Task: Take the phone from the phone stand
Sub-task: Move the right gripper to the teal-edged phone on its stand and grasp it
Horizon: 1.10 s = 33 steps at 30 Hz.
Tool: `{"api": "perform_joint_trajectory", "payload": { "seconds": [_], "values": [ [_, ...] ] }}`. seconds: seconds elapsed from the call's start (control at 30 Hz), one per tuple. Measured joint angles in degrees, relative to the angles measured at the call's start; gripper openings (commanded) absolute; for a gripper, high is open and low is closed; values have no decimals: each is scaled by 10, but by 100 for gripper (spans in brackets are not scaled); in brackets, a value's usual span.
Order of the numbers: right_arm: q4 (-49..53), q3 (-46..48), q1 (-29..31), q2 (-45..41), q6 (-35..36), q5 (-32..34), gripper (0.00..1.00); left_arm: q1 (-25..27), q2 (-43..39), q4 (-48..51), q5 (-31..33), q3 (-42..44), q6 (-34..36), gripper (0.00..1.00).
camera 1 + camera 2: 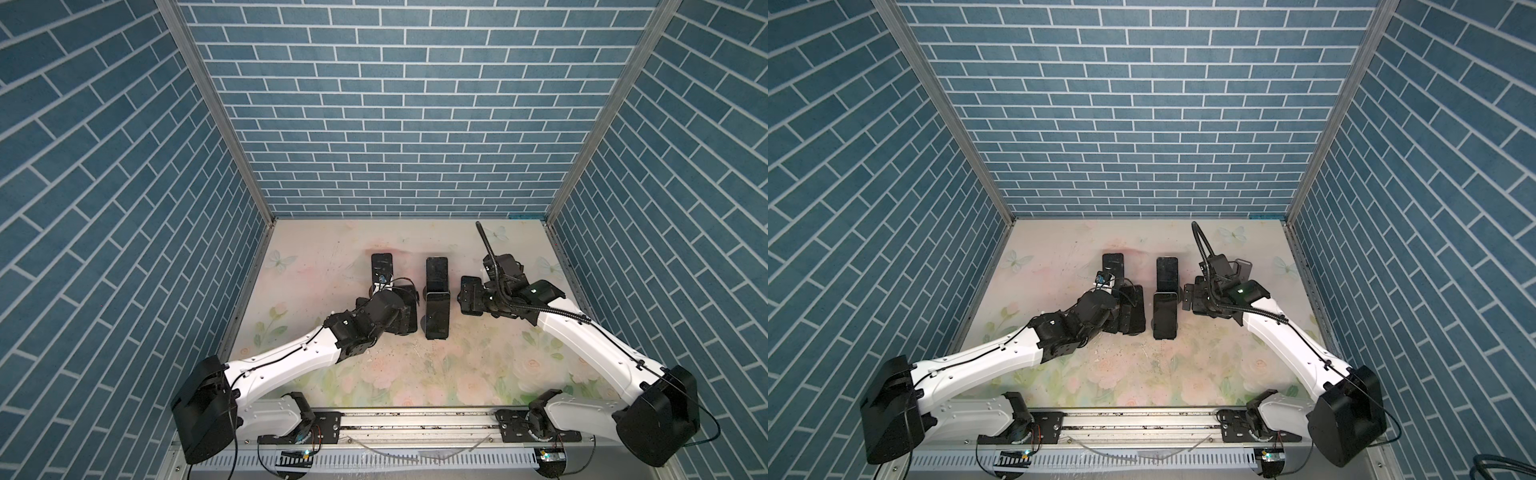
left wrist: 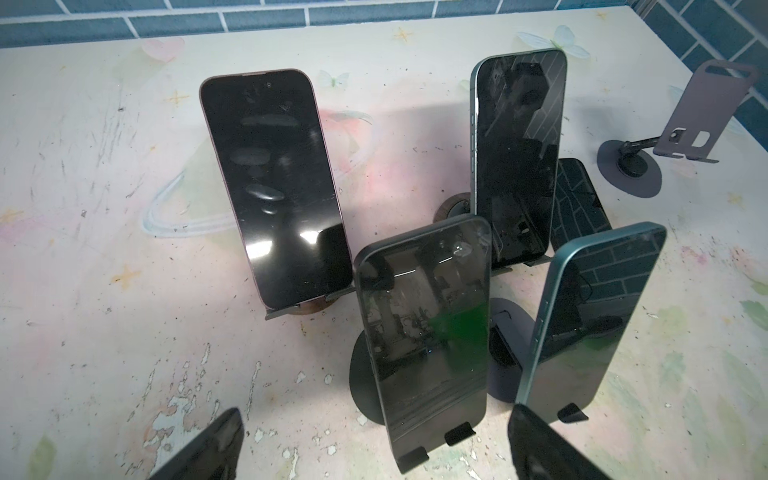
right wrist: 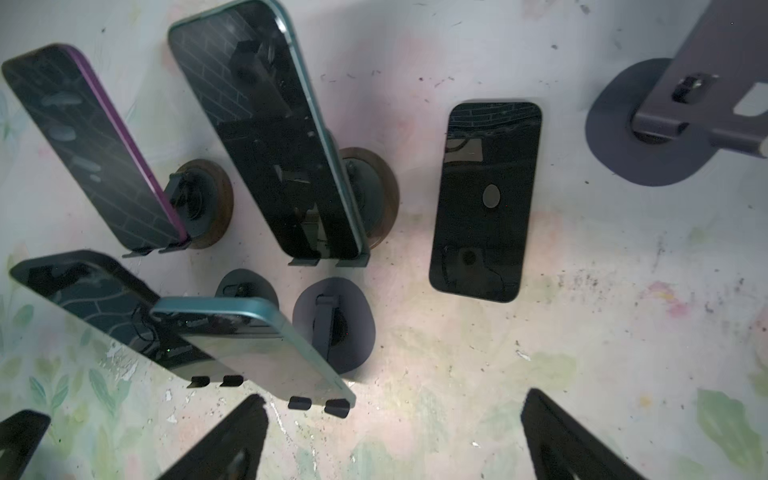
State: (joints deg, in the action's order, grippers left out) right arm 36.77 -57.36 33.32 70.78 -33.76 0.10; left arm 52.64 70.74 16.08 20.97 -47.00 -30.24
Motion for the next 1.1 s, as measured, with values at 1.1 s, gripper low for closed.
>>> {"api": "perform_joint_trajectory", "payload": {
  "seconds": [1.1],
  "values": [
    [-29,-50,202,174,-69,144,99,3,-133,-1,48,80,2,100]
  ]
}}
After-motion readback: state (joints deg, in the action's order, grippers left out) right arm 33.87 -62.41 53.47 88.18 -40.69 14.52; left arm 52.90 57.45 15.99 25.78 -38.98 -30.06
